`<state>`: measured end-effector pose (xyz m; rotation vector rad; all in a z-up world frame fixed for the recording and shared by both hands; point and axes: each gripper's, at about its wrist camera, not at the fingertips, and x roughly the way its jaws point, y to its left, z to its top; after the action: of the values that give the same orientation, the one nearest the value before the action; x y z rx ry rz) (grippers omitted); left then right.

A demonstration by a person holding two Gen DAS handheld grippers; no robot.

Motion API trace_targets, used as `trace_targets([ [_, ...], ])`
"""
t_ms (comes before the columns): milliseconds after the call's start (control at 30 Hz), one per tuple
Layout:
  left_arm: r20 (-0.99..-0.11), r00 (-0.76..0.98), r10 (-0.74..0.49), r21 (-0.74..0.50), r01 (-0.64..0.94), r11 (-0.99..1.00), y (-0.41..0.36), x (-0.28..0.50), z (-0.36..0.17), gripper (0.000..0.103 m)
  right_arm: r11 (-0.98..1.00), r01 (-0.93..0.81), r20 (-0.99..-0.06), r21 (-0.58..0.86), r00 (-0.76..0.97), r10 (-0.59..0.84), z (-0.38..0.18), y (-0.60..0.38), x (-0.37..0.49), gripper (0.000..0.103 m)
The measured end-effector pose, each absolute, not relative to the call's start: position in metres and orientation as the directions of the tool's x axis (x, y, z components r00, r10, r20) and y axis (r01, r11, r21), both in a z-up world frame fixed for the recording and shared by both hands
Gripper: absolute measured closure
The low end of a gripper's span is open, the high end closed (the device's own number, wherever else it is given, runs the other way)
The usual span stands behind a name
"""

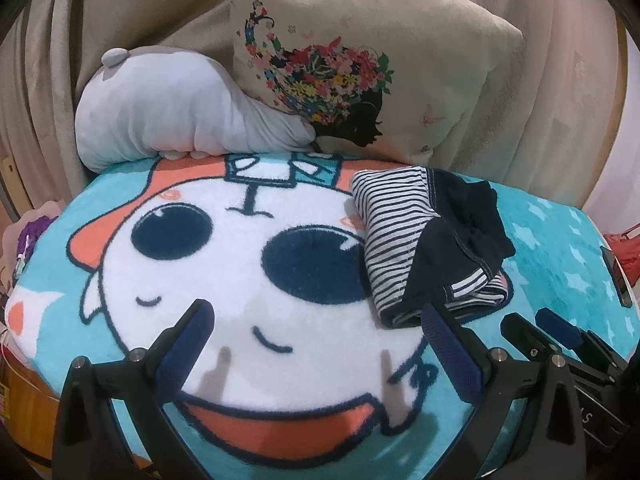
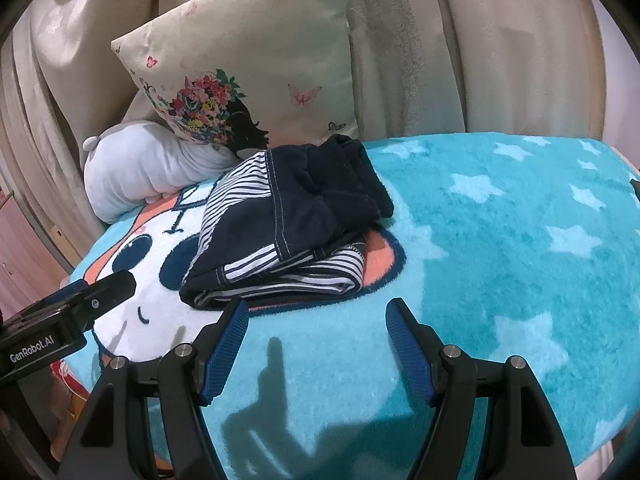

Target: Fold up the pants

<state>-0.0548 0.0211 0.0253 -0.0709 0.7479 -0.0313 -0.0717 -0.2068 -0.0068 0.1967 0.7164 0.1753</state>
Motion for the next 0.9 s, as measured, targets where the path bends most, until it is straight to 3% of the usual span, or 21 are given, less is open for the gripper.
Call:
trace_targets([
  [900,-0.705,0.705,-0.076,-0.094,0.014,0.996,0.019,-0.050,0.014,0.000,0.966,-0.099,-0.641,0.238,0.731,0.233,-0.011,-0.206,-0.069,0.026],
])
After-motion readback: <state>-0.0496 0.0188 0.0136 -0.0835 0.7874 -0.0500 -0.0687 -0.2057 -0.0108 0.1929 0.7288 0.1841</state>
